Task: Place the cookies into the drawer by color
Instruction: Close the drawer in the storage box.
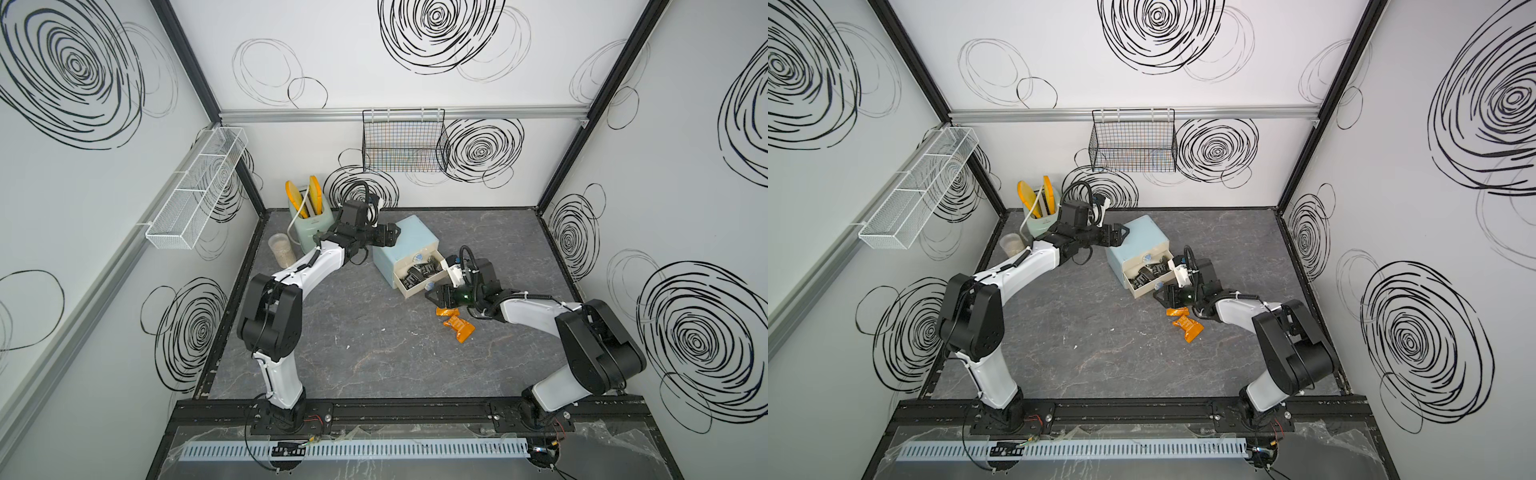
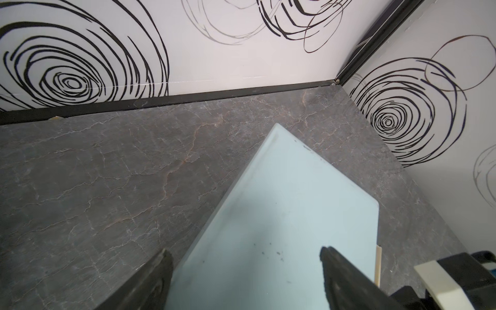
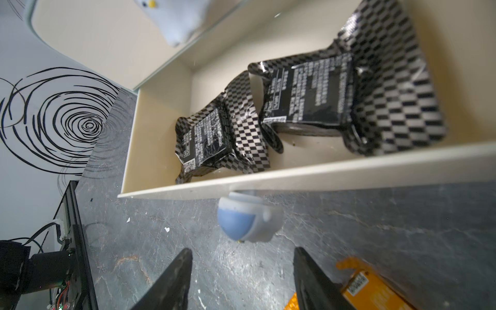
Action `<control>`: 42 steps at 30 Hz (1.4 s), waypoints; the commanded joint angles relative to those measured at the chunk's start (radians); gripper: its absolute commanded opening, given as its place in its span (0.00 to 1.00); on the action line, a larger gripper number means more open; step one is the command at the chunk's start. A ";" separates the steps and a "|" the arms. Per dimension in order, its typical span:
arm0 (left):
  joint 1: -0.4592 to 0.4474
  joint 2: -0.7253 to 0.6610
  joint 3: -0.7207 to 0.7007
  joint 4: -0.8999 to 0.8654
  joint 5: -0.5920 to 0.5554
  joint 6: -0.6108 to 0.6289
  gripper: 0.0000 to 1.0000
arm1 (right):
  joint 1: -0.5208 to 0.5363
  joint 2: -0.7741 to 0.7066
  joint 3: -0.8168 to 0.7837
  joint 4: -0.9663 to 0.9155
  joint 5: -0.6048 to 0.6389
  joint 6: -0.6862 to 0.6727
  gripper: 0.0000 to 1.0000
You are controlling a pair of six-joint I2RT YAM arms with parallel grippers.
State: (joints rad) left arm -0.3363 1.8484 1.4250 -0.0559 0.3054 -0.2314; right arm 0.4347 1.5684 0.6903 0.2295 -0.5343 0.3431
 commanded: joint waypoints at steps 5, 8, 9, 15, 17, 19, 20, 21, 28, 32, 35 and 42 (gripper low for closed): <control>0.015 0.064 0.051 0.025 0.076 0.011 0.89 | 0.001 0.062 0.065 0.050 -0.007 -0.001 0.61; 0.016 0.071 0.054 0.015 0.085 0.010 0.89 | 0.001 0.081 0.079 0.054 -0.006 0.004 0.59; 0.016 0.071 0.054 0.012 0.089 0.010 0.89 | 0.001 0.086 0.084 0.058 -0.006 0.005 0.58; 0.014 0.069 0.051 -0.004 0.114 0.009 0.84 | 0.002 0.117 0.121 0.055 -0.008 0.001 0.53; 0.013 0.068 0.049 -0.003 0.124 0.008 0.83 | 0.002 0.131 0.138 0.052 -0.013 -0.001 0.51; 0.011 0.064 0.048 -0.002 0.133 0.009 0.80 | 0.002 0.152 0.160 0.048 -0.020 -0.004 0.49; 0.011 0.064 0.047 -0.003 0.133 0.007 0.80 | 0.003 0.162 0.170 0.045 -0.024 -0.006 0.49; 0.011 0.064 0.047 -0.004 0.137 0.008 0.79 | 0.004 0.173 0.183 0.044 -0.029 -0.007 0.47; 0.011 0.061 0.036 -0.008 0.153 0.005 0.74 | 0.016 0.231 0.243 0.056 -0.033 0.000 0.45; 0.014 0.055 0.026 -0.007 0.153 0.003 0.72 | 0.025 0.253 0.265 0.080 -0.024 0.021 0.41; 0.015 0.048 0.023 -0.013 0.134 0.004 0.72 | 0.033 0.257 0.270 0.090 -0.012 0.031 0.40; 0.020 0.025 0.023 -0.012 0.124 0.007 0.78 | 0.037 0.168 0.172 0.123 0.050 0.021 0.53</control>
State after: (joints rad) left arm -0.3035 1.9091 1.4494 -0.0536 0.3767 -0.2234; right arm 0.4747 1.8050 0.8734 0.2192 -0.5438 0.3573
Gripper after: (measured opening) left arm 0.777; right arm 0.518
